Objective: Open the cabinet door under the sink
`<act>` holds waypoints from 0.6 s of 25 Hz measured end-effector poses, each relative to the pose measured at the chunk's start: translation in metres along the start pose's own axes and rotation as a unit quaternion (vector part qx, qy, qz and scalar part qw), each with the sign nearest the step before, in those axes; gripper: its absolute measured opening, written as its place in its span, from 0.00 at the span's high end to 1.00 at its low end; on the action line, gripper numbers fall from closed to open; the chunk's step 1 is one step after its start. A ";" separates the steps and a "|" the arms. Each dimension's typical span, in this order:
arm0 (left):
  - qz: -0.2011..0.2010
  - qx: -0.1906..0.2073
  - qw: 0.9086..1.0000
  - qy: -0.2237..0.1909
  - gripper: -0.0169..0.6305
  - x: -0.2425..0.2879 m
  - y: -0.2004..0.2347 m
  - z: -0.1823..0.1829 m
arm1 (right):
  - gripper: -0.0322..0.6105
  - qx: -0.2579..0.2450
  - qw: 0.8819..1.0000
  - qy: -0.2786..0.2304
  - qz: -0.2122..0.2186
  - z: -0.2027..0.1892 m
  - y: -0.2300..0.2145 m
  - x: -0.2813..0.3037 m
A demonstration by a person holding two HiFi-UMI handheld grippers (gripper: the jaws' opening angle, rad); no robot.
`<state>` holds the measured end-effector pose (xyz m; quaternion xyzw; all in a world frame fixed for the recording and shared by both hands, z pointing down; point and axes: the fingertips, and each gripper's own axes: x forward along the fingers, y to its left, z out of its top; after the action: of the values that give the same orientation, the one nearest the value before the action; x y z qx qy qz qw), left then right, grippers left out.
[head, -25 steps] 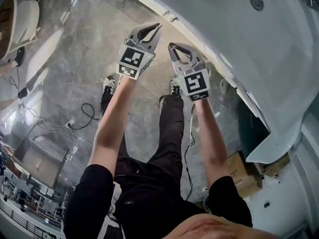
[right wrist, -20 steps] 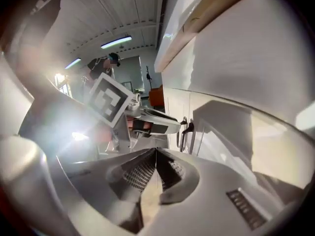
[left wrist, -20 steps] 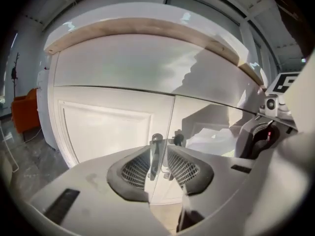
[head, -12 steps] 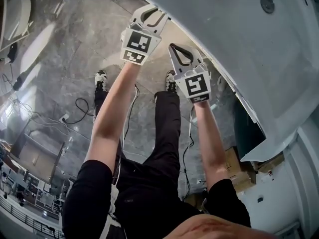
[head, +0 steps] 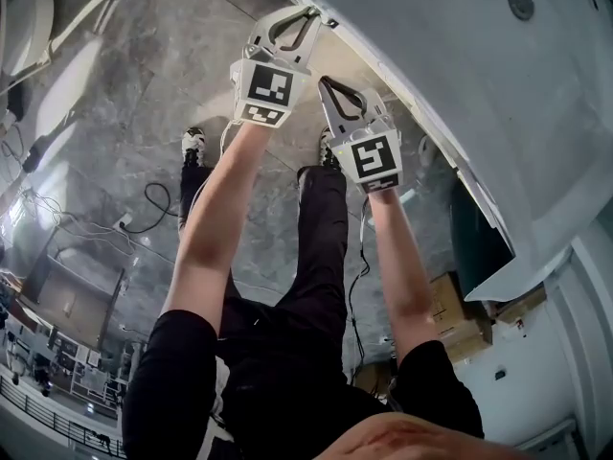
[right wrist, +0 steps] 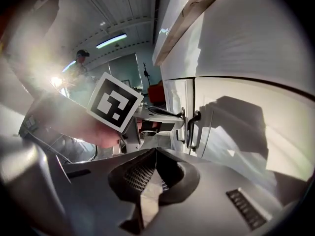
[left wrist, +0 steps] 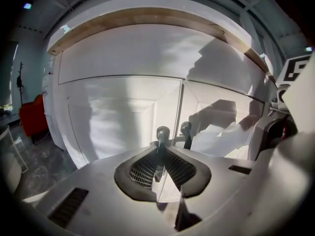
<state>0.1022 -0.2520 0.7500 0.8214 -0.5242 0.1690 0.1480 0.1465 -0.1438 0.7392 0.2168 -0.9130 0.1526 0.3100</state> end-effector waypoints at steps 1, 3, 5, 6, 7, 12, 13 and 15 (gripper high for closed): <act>0.006 -0.007 1.000 0.000 0.90 -0.004 0.002 -0.002 | 0.86 0.000 1.000 -0.001 0.000 0.000 0.004 0.002; 0.018 -0.019 1.000 -0.001 0.90 -0.015 0.006 -0.009 | 0.86 0.006 1.000 -0.001 -0.001 0.000 0.011 0.008; 0.021 -0.022 1.000 0.000 0.90 -0.029 0.011 -0.017 | 0.86 0.016 1.000 0.001 -0.002 -0.002 0.018 0.015; 0.020 -0.019 1.000 0.000 0.90 -0.036 0.013 -0.021 | 0.86 0.018 1.000 0.001 -0.002 -0.002 0.021 0.018; 0.020 -0.015 1.000 0.002 0.90 -0.044 0.015 -0.024 | 0.86 0.021 1.000 0.001 -0.002 -0.002 0.026 0.020; 0.024 -0.011 1.000 0.010 0.90 -0.079 0.025 -0.038 | 0.86 0.019 1.000 -0.006 0.003 0.006 0.052 0.034; 0.024 -0.012 1.000 0.011 0.90 -0.084 0.028 -0.041 | 0.86 0.017 1.000 -0.006 0.004 0.008 0.057 0.038; 0.024 -0.014 1.000 0.012 0.90 -0.094 0.034 -0.047 | 0.86 0.015 1.000 -0.008 0.005 0.014 0.068 0.048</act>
<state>0.0285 -0.1701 0.7541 0.8045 -0.5441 0.1754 0.1614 0.0722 -0.1057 0.7487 0.2181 -0.9140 0.1666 0.2989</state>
